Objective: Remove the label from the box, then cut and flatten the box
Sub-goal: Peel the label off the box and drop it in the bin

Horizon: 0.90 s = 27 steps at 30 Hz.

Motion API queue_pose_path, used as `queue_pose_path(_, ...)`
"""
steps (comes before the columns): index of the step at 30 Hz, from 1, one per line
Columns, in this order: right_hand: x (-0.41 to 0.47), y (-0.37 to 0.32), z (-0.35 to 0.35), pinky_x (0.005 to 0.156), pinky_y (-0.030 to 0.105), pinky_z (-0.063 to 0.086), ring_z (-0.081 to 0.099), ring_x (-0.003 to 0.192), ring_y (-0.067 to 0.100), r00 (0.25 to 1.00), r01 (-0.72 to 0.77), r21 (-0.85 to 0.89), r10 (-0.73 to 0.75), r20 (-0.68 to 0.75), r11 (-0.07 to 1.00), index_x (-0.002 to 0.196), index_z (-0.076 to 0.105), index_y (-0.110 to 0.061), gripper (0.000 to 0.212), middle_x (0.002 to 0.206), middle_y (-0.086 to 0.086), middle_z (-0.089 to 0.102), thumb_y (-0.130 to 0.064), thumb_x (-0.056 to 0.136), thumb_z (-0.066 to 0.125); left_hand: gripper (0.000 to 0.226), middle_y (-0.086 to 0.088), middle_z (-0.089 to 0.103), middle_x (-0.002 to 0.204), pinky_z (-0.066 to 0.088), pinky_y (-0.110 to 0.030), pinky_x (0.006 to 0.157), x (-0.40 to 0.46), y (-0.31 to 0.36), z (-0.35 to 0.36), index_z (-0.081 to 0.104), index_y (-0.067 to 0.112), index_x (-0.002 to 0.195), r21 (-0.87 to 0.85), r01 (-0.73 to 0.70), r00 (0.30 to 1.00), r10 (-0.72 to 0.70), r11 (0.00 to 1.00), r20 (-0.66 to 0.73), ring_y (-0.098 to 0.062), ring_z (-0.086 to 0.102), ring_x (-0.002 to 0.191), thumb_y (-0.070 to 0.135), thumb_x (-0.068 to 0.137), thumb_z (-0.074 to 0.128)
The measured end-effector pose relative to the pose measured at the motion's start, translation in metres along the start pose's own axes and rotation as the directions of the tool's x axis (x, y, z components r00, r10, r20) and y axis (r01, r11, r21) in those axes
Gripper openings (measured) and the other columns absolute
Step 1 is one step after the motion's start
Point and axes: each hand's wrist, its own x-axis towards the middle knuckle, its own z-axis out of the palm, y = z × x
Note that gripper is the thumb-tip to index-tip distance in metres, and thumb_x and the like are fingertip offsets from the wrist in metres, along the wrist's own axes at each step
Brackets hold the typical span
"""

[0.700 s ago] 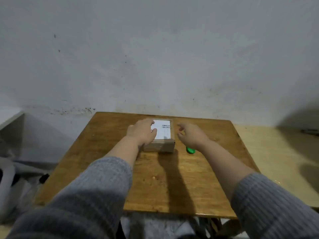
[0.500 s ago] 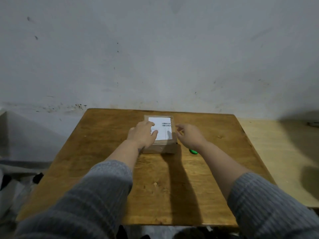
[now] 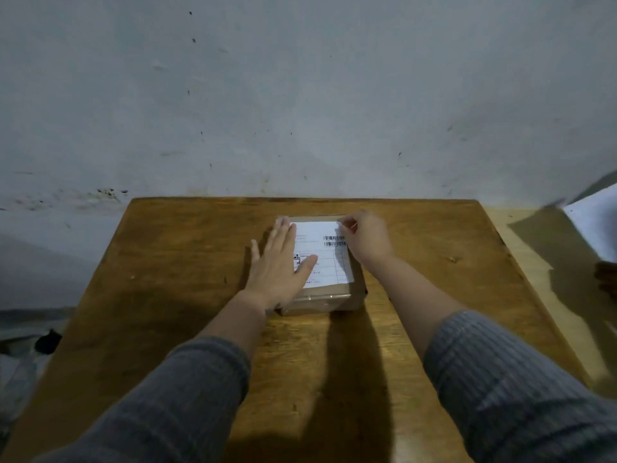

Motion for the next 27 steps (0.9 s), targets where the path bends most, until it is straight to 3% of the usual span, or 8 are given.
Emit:
queue_pose_path(5, 0.01, -0.004, 0.006, 0.079, 0.025, 0.044, 0.06, 0.095, 0.023, 0.998, -0.046, 0.007, 0.047, -0.038, 0.999, 0.1, 0.068, -0.007, 0.016, 0.11, 0.01, 0.062, -0.013, 0.089, 0.058, 0.075, 0.006, -0.021, 0.159, -0.008, -0.051, 0.118, 0.0, -0.003, 0.002, -0.01, 0.021, 0.152, -0.017, -0.009, 1.0, 0.009, 1.0, -0.011, -0.008, -0.022, 0.144, 0.057, 0.096, 0.025)
queue_pose_path(12, 0.012, -0.007, 0.006, 0.081, 0.033, 0.049, 0.06, 0.093, 0.025, 0.995, -0.073, 0.009, 0.074, -0.061, 0.997, 0.091, 0.069, -0.008, 0.012, 0.106, 0.01, 0.064, -0.013, 0.089, 0.059, 0.075, 0.005, -0.02, 0.159, -0.006, -0.051, 0.119, -0.001, -0.003, 0.005, -0.01, 0.019, 0.152, 0.004, 0.0, 1.0, 0.0, 1.0, -0.03, -0.009, -0.022, 0.144, 0.055, 0.097, 0.026)
queue_pose_path(18, 0.017, -0.012, 0.006, 0.065, 0.03, 0.043, 0.056, 0.079, 0.021, 0.993, -0.122, -0.074, 0.121, -0.014, 0.99, 0.097, 0.068, -0.007, 0.018, 0.102, 0.012, 0.066, -0.015, 0.094, 0.052, 0.075, 0.004, -0.019, 0.16, -0.005, -0.052, 0.118, 0.0, -0.003, 0.006, -0.009, 0.018, 0.152, 0.034, -0.006, 0.999, 0.007, 0.999, -0.037, -0.009, -0.022, 0.144, 0.055, 0.096, 0.025)
queue_pose_path(23, 0.02, -0.012, 0.011, 0.071, 0.028, 0.037, 0.055, 0.101, 0.029, 0.992, -0.108, -0.129, 0.115, 0.044, 0.986, 0.101, 0.063, -0.002, 0.02, 0.116, 0.013, 0.055, -0.008, 0.095, 0.044, 0.075, 0.004, -0.019, 0.16, -0.006, -0.052, 0.118, -0.001, -0.003, 0.006, -0.008, 0.017, 0.152, 0.054, -0.009, 0.999, 0.011, 0.998, -0.036, -0.008, -0.022, 0.144, 0.056, 0.096, 0.023)
queue_pose_path(27, 0.016, -0.012, 0.008, 0.088, 0.034, 0.034, 0.044, 0.116, 0.027, 0.996, -0.025, -0.244, 0.045, 0.075, 0.97, 0.106, 0.062, -0.009, 0.027, 0.121, 0.007, 0.053, -0.013, 0.096, 0.037, 0.076, 0.003, -0.018, 0.16, -0.007, -0.052, 0.118, -0.001, -0.003, 0.004, -0.008, 0.016, 0.152, 0.076, -0.008, 0.999, 0.011, 0.997, -0.04, -0.008, -0.022, 0.144, 0.057, 0.096, 0.022)
